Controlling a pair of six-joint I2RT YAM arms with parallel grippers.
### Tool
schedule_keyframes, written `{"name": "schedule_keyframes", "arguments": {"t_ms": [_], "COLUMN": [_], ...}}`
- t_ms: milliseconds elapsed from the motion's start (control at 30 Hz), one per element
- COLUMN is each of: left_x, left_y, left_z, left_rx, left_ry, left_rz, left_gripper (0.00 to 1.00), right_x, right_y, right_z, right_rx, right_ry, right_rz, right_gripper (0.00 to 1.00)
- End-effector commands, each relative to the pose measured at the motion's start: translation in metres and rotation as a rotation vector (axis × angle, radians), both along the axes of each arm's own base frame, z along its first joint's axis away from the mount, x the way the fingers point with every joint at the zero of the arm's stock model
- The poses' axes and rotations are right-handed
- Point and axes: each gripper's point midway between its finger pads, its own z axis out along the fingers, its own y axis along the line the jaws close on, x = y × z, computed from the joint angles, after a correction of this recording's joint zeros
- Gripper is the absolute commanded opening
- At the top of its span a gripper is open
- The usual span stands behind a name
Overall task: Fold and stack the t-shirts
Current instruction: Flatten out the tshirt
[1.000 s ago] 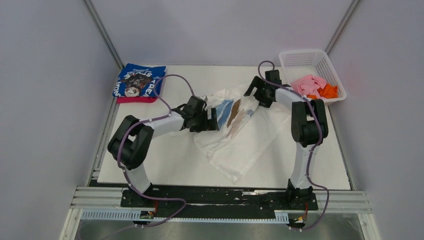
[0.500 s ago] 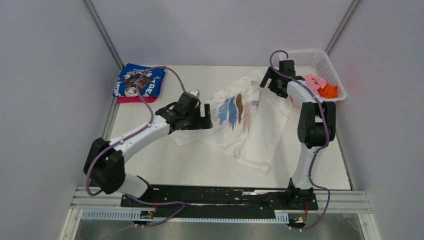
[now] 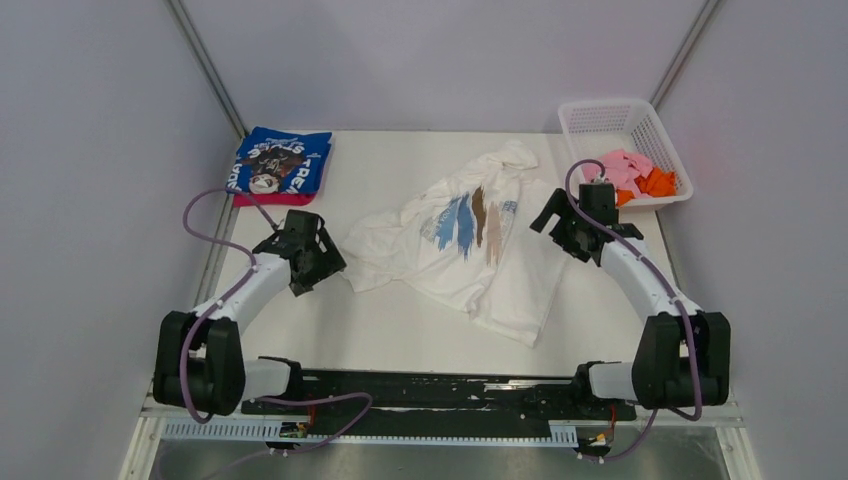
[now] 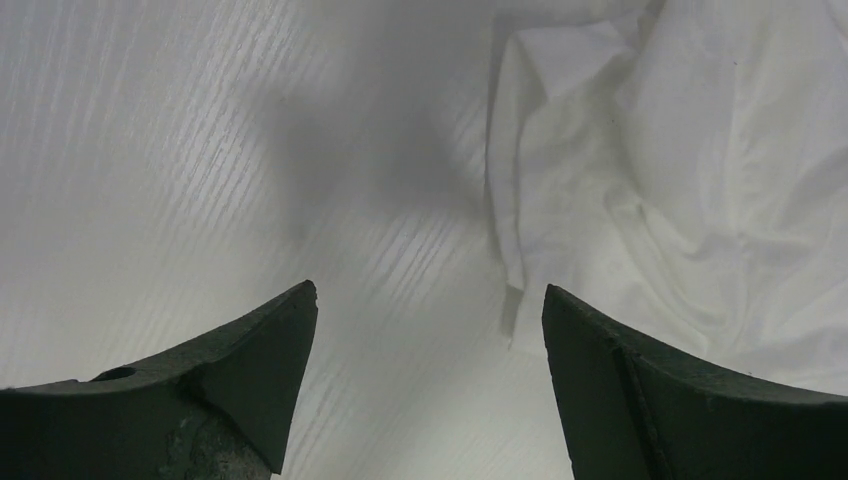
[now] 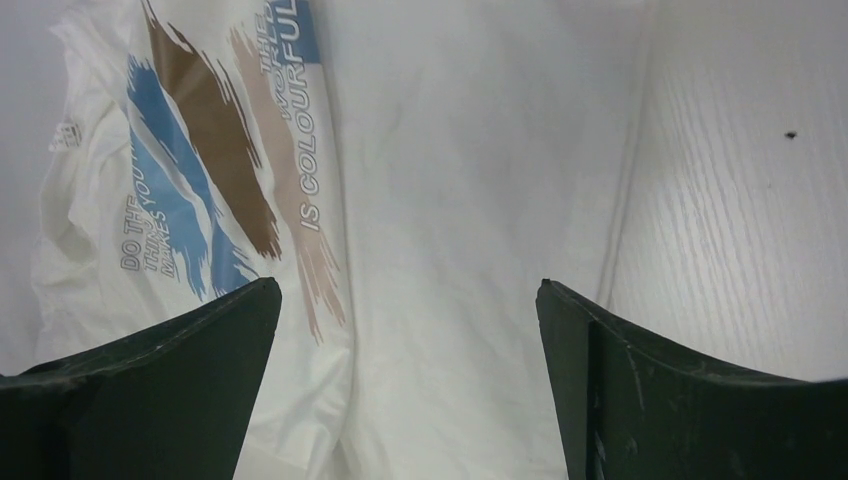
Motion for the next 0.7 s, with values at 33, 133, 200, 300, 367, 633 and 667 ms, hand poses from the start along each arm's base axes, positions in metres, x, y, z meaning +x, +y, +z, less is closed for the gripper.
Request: {"name": "schedule_keyframes", "arguments": {"t_ms": [33,133,200,300,367,633,667], "left_x": [0.034,0.04,0.043,0.049,0.054,0.065,0.065], "left_y": [-0.002,0.001,0.0,-0.004,-0.006,0.008,0.008], "left_z": [-0.018,-0.031,-0.04,-0.047,-0.048,-0.056,-0.058], "left_rx": [-0.026,-0.007,-0.008,-0.021,-0.026,0.06,0.065], "left_ry": [-0.006,0.021,0.038,0.044,0.033,0.061,0.071], "left_rz": [0.021,0.027,0.022,0.014,0.009,0.025,0.02], "left_gripper": [0.84,0.76,0.76,0.76,0.74,0.55,0.53], "right_x": [-0.03,-0.045,-0.05,-0.056,-0.058,-0.065,-0.067], "right_y": [0.014,0.014,0.012,0.008,0.007,0.001,0.001], "right_z": [0.0,-0.005,-0.007,-0.007,-0.005,-0.001,0.0], "right_rx": [0.089,0.091,0.081,0.068,0.063,0.041,0.04], "right_ry": [-0.017,-0.006,0.0,0.004,-0.003,-0.006,-0.004], "right_rz": [0.017,0.022,0.017,0.005,0.003,-0.014,-0.014], "right_gripper": [1.0,1.0,1.0,1.0,1.0,1.0,1.0]}}
